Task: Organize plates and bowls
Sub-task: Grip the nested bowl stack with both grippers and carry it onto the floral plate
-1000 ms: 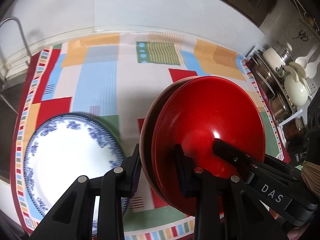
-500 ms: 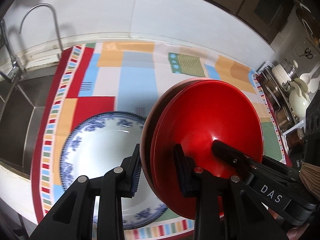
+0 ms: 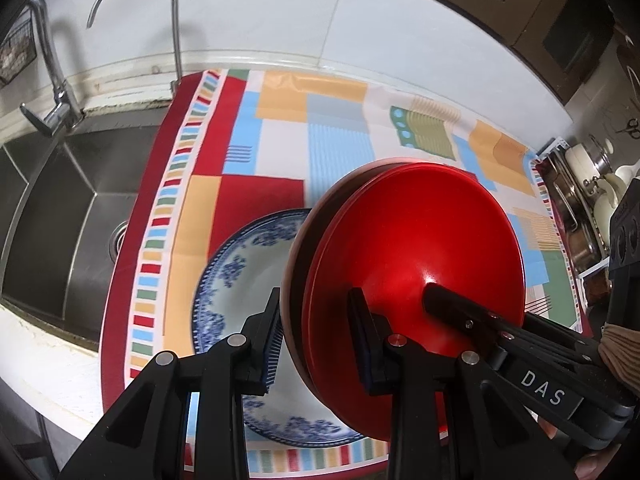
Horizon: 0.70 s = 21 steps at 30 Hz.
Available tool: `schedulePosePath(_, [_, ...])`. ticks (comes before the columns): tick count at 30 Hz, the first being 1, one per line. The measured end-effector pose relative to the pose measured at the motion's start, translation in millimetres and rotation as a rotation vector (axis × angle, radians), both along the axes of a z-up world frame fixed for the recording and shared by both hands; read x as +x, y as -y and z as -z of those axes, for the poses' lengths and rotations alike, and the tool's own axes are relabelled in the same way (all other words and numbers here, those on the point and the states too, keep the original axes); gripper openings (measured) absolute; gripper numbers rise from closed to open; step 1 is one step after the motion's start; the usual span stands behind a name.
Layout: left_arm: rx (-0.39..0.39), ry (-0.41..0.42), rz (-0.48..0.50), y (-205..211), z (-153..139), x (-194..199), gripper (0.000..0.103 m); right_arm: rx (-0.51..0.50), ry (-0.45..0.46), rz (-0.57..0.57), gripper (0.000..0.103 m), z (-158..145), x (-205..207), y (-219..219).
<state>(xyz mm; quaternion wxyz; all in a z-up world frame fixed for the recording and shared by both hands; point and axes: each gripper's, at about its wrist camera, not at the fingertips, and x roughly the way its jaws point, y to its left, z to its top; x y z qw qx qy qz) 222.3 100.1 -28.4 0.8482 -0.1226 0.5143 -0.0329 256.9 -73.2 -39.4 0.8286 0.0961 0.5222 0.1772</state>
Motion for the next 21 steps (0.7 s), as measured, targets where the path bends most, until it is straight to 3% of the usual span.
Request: schedulePosePath(21, [-0.029, -0.106, 0.014, -19.5, 45.6, 5.2, 0.031, -0.022, -0.151, 0.009, 0.03, 44.5, 6.2, -27.1])
